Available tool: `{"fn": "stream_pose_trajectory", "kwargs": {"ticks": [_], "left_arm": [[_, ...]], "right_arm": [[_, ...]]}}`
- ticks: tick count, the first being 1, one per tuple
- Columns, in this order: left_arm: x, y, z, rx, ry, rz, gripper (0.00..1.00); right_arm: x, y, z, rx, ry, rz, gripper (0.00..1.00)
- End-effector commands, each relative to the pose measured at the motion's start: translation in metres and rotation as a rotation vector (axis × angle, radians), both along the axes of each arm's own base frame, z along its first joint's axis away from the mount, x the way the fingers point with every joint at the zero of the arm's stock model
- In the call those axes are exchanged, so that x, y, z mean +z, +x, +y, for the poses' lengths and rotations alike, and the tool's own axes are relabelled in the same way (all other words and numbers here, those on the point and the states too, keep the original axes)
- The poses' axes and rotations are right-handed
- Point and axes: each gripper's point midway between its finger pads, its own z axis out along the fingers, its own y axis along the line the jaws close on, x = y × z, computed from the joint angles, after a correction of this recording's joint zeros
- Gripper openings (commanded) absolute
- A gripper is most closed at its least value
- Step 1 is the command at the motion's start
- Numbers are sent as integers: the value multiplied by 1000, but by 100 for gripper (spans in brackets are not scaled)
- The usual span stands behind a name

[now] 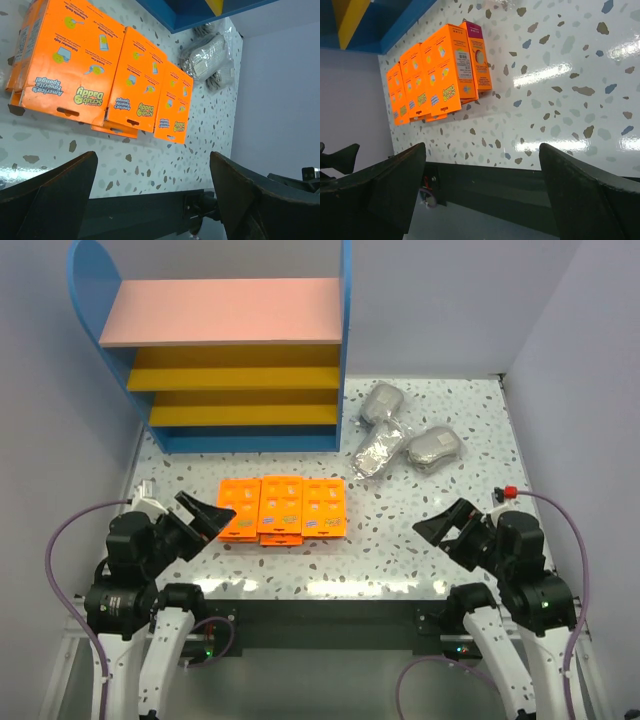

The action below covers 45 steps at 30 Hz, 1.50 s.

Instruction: Place and organize the cleaning sponges onto the shelf

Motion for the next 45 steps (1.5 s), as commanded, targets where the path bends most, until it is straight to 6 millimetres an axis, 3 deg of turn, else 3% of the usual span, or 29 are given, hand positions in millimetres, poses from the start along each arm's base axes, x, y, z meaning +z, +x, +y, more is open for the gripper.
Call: {"fn": "stream_pose_trajectory", "kwargs": {"ticks": [1, 6, 10, 13, 20, 26, 27, 33, 37, 41, 45], "left_arm": [[1, -6, -1, -18, 9, 25, 100], [-20, -11, 0, -34, 36, 78, 100], [-56, -14, -14, -25, -111, 157, 95], [-79, -13, -13, 52, -179, 216, 93], [-84, -6, 15, 233, -135, 200, 100], [-94, 12, 20, 318, -210, 163, 100], [-104, 14, 18, 319, -216, 184, 100], [-122, 28, 18, 330, -223, 193, 90], [-119, 40, 19, 330, -233, 143, 85], [-122, 47, 18, 329, -252, 120, 74], [-145, 47, 20, 346, -230, 175, 63]], "right_arm": [[8, -13, 4, 33, 25, -35, 98], [-6, -18, 10, 60, 50, 16, 98], [-21, -23, 13, 78, 52, 77, 98], [-22, -24, 11, 82, 34, 79, 98], [-29, -29, 9, 95, 13, 103, 98], [-38, -29, 11, 111, 12, 124, 98], [-38, -29, 12, 123, 10, 126, 98], [-37, -29, 12, 135, 1, 133, 98], [-34, -25, 12, 130, 4, 112, 98], [-34, -24, 15, 137, 14, 110, 96], [-35, -22, 17, 139, 26, 111, 93]]}}
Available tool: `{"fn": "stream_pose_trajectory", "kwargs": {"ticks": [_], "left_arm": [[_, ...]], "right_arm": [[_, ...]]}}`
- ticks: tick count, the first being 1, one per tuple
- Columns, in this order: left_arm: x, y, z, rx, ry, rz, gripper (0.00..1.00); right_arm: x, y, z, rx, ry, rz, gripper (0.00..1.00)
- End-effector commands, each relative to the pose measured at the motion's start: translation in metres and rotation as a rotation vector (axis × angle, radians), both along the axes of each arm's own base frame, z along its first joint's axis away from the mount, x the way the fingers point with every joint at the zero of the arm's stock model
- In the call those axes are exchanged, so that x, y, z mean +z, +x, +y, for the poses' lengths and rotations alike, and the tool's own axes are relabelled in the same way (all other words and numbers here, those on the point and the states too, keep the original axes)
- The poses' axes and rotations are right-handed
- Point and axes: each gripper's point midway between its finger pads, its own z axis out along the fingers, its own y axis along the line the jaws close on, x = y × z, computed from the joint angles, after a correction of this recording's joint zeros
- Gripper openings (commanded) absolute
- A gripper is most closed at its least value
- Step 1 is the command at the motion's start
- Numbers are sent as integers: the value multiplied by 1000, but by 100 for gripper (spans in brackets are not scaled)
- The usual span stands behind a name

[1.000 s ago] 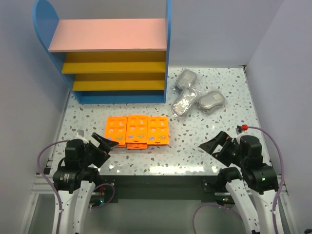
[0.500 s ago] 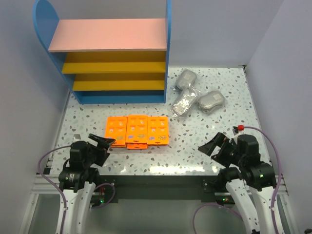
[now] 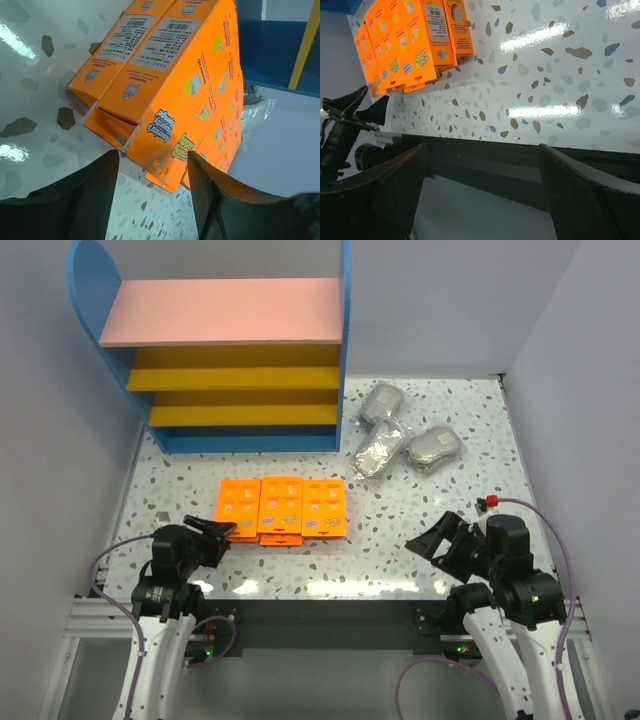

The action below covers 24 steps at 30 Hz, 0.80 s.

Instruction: Place and organize the cleaning sponges onto the shelf

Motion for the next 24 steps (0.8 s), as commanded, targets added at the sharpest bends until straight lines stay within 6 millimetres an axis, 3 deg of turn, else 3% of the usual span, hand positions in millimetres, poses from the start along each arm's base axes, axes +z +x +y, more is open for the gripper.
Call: {"fn": "stream_pose_trajectory", "kwargs": {"ticks": [1, 7, 10, 12, 17, 24], "left_arm": [[-2, 12, 3, 25, 1, -28, 61], [2, 19, 5, 28, 14, -68, 33], [11, 19, 4, 19, 14, -86, 10], [26, 17, 3, 15, 16, -108, 1], [85, 16, 8, 31, 40, -211, 0], [160, 29, 10, 9, 101, -355, 0]], "right_arm": [[5, 4, 8, 38, 34, -20, 93], [8, 6, 10, 45, 47, -33, 86], [9, 8, 12, 48, 60, -40, 81], [9, 8, 14, 52, 69, -43, 79], [9, 9, 18, 69, 87, -44, 67], [7, 12, 20, 74, 96, -46, 61]]}}
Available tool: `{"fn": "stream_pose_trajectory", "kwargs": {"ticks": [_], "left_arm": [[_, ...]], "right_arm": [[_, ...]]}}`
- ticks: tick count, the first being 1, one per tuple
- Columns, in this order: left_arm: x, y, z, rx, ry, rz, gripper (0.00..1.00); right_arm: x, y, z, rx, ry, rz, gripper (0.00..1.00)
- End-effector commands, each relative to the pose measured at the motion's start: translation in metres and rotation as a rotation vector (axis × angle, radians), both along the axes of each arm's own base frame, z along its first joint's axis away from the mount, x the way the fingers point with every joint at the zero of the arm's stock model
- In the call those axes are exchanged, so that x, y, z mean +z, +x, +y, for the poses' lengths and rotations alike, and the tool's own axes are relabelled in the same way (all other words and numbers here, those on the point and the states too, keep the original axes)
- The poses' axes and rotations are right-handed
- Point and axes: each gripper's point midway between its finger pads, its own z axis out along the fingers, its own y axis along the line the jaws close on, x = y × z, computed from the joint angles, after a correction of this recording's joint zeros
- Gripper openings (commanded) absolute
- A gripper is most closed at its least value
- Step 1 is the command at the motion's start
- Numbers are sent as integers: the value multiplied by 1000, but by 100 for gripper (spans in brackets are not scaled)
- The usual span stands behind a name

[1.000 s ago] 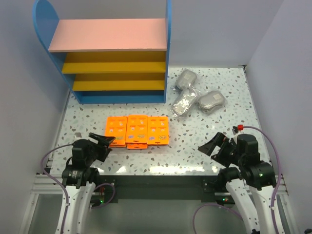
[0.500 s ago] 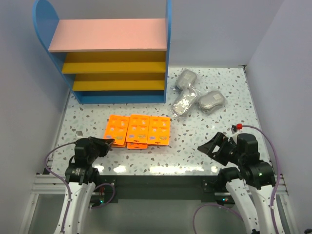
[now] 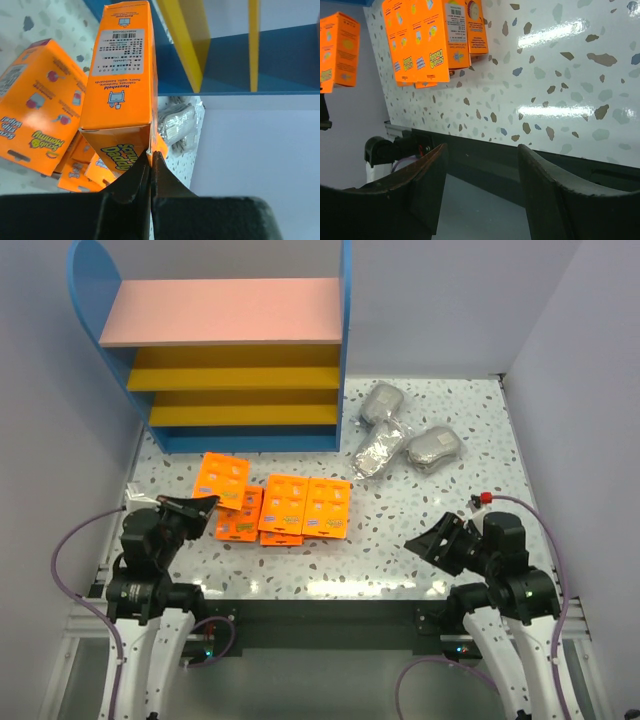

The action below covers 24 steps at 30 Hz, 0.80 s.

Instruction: Place and organize the cleaning sponges onto the shelf

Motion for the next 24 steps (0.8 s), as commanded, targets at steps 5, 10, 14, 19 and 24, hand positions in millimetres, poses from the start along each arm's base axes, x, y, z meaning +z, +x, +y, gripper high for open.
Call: {"fn": "stream_pose_trajectory", "kwargs": {"ticks": [5, 10, 14, 19, 24], "left_arm": [[64, 34, 3, -24, 119, -181, 0], [95, 58, -3, -40, 100, -301, 0], [105, 78, -9, -65, 72, -343, 0], [105, 104, -11, -78, 41, -365, 0], [91, 127, -2, -71, 6, -339, 0]], "right_arm": [[14, 7, 7, 35, 30, -39, 59], [19, 9, 6, 41, 10, -51, 58], [22, 9, 6, 46, 8, -61, 58], [22, 10, 6, 51, 9, -60, 59], [23, 10, 6, 52, 9, -67, 59]]}}
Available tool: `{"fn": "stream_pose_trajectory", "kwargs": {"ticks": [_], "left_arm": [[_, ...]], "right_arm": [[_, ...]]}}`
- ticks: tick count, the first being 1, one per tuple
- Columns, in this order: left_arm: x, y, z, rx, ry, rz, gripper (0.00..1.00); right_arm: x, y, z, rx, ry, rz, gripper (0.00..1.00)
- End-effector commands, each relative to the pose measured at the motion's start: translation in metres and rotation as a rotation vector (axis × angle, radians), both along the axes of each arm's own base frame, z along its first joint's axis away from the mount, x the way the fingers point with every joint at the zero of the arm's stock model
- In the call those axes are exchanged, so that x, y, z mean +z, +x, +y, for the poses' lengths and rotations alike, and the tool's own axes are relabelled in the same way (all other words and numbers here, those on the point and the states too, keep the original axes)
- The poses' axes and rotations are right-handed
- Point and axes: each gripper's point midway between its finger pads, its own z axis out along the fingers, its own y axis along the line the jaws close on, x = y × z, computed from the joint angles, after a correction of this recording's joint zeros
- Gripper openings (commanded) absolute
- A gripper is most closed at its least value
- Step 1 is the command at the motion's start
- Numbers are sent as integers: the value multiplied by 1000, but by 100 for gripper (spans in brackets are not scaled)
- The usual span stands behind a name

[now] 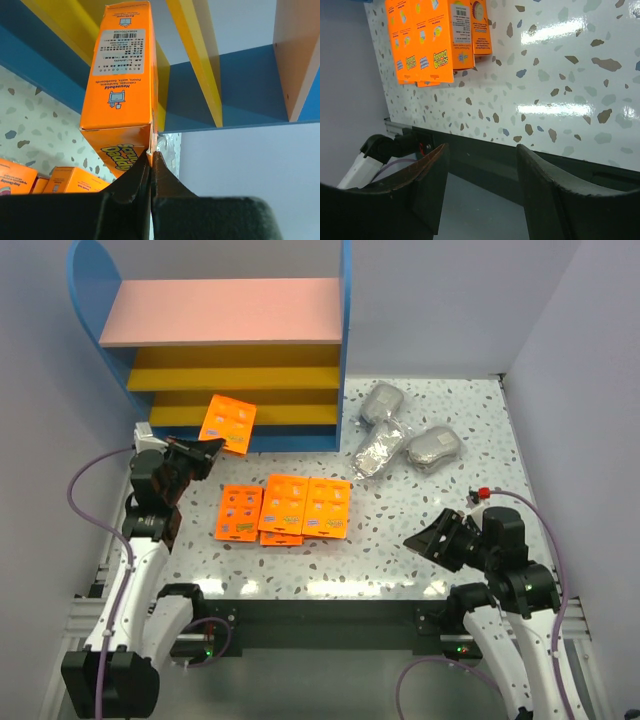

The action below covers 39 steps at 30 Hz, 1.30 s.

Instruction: Place and organize the cleaning sponges onto the shelf

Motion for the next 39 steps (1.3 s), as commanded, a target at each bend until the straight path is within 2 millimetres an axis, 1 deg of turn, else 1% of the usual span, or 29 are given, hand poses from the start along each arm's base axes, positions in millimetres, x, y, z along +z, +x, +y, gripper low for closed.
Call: {"fn": "stream_pose_trajectory", "kwargs": {"ticks": [1, 2, 3, 4, 5, 6, 8, 9, 11, 12, 13, 14, 15, 16, 17, 21, 22, 24, 26, 27, 28, 29, 31, 32, 39], "left_arm": [[29, 14, 5, -17, -32, -123, 0], [25, 17, 6, -23, -39, -108, 0], [27, 20, 12, -15, -42, -124, 0], [20, 21, 11, -28, -63, -109, 0], [18, 23, 14, -24, -72, -110, 0], [20, 25, 21, -9, -74, -131, 0], [13, 29, 27, 4, -73, -130, 0], [11, 32, 38, 31, -70, -127, 0], [2, 38, 47, 32, -72, -112, 0], [0, 41, 61, 63, -68, -111, 0], [-6, 44, 68, 68, -66, -93, 0], [-8, 45, 84, 104, -68, -87, 0], [-7, 47, 91, 114, -65, -95, 0], [-12, 51, 97, 110, -63, -81, 0], [-13, 53, 109, 127, -60, -78, 0], [-19, 67, 126, 117, -52, -68, 0], [-24, 71, 128, 110, -62, -55, 0], [-22, 76, 133, 110, -59, -72, 0], [-30, 80, 140, 117, -80, -57, 0], [-27, 82, 142, 117, -79, -75, 0], [-33, 85, 144, 119, -106, -64, 0], [-30, 87, 148, 122, -108, -87, 0], [-31, 92, 149, 114, -147, -91, 0], [-28, 94, 150, 112, -149, -106, 0], [-22, 107, 159, 131, -180, -129, 0]], "right_arm": [[18, 5, 4, 28, 14, -64, 59], [18, 4, 4, 28, 14, -65, 59], [17, 4, 3, 25, 12, -63, 59], [16, 4, 3, 25, 11, -63, 59], [15, 4, 3, 23, 10, -61, 59], [14, 3, 3, 27, 9, -60, 59], [13, 4, 3, 25, 11, -60, 60], [12, 4, 3, 27, 11, -56, 59], [12, 4, 4, 33, 11, -54, 59], [12, 5, 4, 34, 11, -56, 60], [12, 5, 4, 34, 5, -56, 60], [12, 5, 4, 35, 6, -57, 60], [12, 5, 4, 37, 5, -59, 60], [12, 6, 4, 40, 3, -59, 60], [13, 6, 3, 39, 0, -62, 60], [15, 8, 3, 45, -8, -66, 60], [15, 9, 3, 46, -12, -66, 60], [16, 11, 3, 46, -17, -65, 60], [18, 12, 3, 52, -18, -70, 60], [18, 13, 3, 53, -19, -68, 61], [18, 13, 4, 52, -18, -68, 61], [18, 14, 4, 53, -15, -68, 61], [19, 16, 5, 52, -14, -75, 61], [17, 17, 5, 51, -13, -71, 61], [17, 30, 9, 59, -3, -78, 61]]}}
